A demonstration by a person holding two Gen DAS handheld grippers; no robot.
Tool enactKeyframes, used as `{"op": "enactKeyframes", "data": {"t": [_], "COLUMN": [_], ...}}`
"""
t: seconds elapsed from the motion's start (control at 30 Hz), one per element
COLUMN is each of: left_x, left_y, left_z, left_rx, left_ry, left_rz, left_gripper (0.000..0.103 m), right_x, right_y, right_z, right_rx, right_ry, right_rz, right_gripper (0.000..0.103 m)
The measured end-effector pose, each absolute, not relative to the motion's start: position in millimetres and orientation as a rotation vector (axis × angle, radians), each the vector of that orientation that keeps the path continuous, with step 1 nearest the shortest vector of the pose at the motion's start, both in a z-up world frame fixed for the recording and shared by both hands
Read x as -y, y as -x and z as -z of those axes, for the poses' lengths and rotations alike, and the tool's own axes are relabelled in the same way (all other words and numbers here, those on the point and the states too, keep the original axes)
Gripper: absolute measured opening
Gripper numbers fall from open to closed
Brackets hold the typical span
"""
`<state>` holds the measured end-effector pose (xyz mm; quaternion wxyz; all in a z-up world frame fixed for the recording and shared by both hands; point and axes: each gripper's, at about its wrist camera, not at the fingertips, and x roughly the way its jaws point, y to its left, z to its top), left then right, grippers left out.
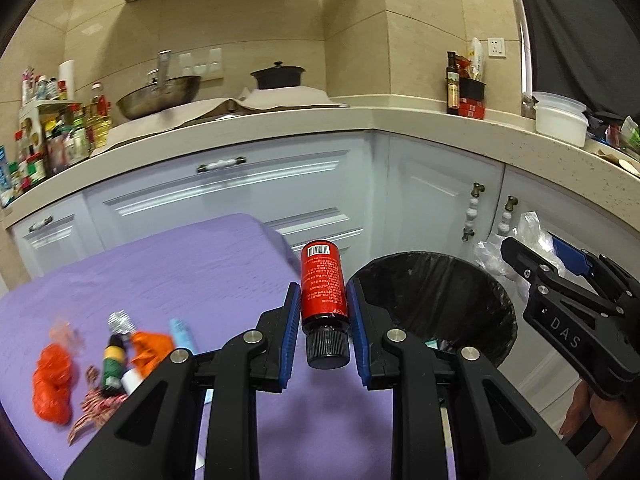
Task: Collect trash
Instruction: 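Carry the can and bag over the bin and open both tools to drop them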
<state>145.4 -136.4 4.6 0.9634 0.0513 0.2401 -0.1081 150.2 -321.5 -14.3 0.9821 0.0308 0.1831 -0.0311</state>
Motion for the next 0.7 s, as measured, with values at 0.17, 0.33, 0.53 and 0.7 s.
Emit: {"op": "enactKeyframes", "data": {"t": [0.17,0.33,0.53,0.7], "left_x": [159.1,178.5,194.5,202.6], "left_y": [-161.7,-180.0,-196.7,-208.1], "left_z": [-2.8,2.9,12.9,17.6], "left_rx": [-0.490,-0.506,-0.532,-0.544], "left_ry": [-0.122,-0.145,-0.161,-0.166], "left_rz": [0.236,0.250,0.252,0.253], "left_gripper": [0.025,0.025,0.025,0.025], "right_x": [336.8,349.4,362.9,370.3], "right_y": [-160.7,-171.6,-182.7,-190.8], "right_z": [18.2,24.6,33.1,39.9], "right_rx": [-0.369,-0.374,-0.382,-0.391], "right_ry": [-0.069,-0.076,-0.095,-0.105], "right_rz": [0.080,0.094,0.113,0.127], "right_gripper": [0.053,0.053,0.053,0.053]}}
